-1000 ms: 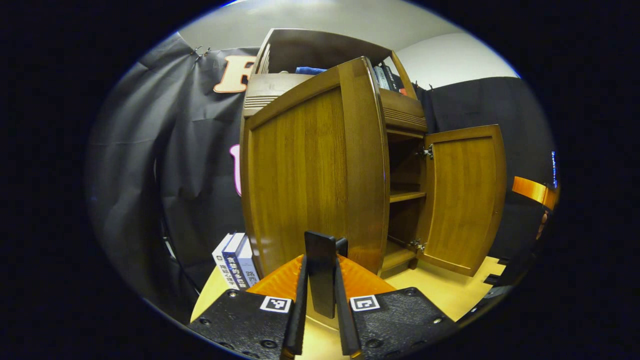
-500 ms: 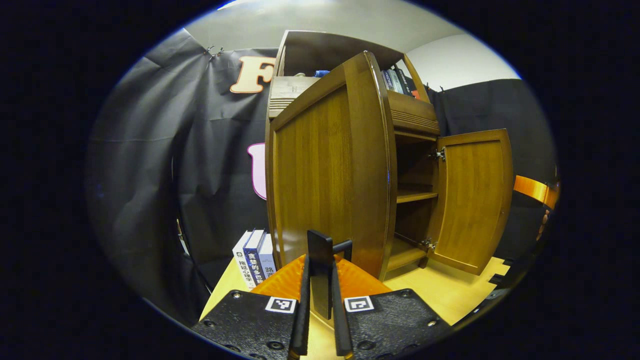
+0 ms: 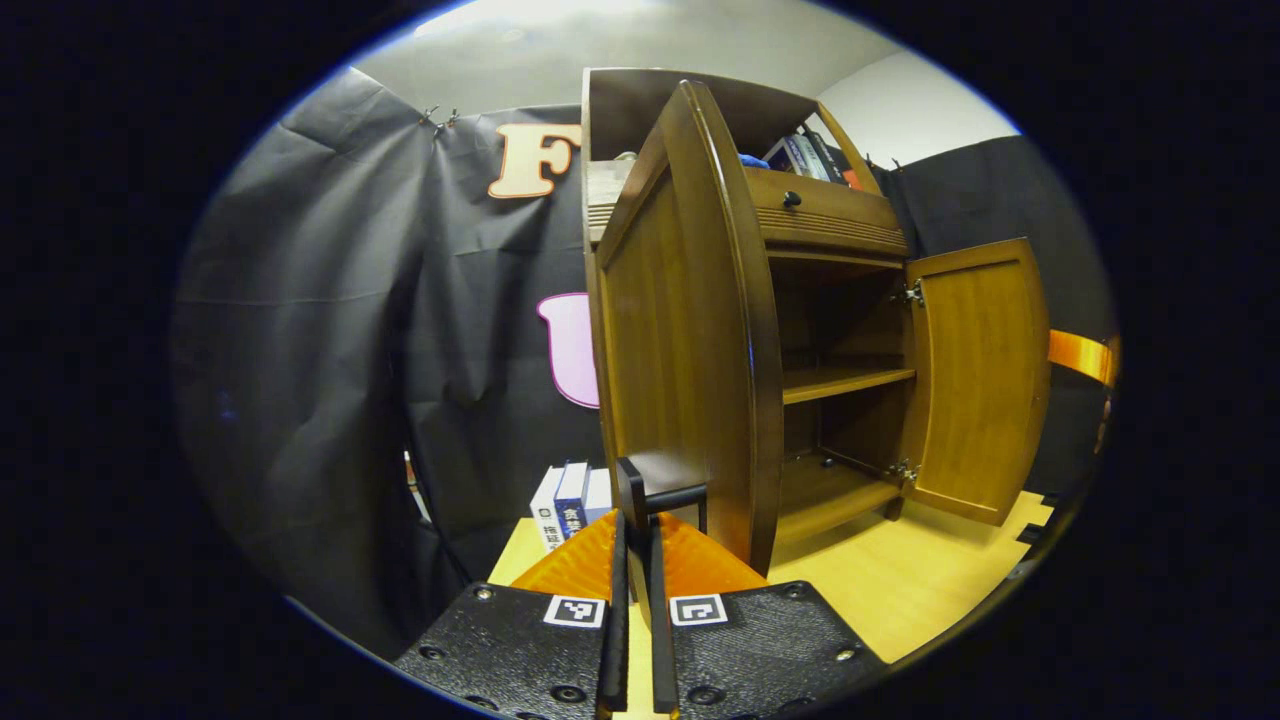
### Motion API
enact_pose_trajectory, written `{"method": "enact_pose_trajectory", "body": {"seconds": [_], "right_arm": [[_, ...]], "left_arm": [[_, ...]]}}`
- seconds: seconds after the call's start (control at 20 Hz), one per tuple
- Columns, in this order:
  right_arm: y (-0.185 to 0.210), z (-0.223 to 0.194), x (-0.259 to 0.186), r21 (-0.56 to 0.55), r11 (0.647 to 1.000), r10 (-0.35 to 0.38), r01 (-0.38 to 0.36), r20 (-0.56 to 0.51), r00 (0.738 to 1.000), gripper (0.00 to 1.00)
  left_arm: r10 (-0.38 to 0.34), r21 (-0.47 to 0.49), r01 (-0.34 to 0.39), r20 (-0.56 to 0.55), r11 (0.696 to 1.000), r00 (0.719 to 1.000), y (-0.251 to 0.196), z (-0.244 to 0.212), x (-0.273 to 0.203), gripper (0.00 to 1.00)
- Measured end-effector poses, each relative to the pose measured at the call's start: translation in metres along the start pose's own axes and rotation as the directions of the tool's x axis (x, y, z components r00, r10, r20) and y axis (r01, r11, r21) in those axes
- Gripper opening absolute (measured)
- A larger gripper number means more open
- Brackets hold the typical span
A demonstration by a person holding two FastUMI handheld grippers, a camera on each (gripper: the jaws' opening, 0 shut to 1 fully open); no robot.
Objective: Open the right door of the double-door shoe cabinet with the right hand, and open the left door with the left hand.
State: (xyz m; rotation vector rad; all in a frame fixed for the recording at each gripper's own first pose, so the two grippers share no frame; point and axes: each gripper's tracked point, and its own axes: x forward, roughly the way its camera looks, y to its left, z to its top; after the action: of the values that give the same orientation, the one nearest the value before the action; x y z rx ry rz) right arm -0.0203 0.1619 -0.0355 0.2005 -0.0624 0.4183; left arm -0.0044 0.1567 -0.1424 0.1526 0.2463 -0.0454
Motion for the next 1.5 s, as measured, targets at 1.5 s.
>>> {"method": "enact_pose_trajectory", "body": {"seconds": [1.5], "right_arm": [[-0.014, 0.0, -0.013, -0.032, 0.998, -0.06, 0.06, 0.007, 0.998, 0.99]], "left_arm": [[0.039, -0.116, -0.026, 0.114, 0.993, 0.993, 0.033, 0.015, -0.07, 0.12]]}}
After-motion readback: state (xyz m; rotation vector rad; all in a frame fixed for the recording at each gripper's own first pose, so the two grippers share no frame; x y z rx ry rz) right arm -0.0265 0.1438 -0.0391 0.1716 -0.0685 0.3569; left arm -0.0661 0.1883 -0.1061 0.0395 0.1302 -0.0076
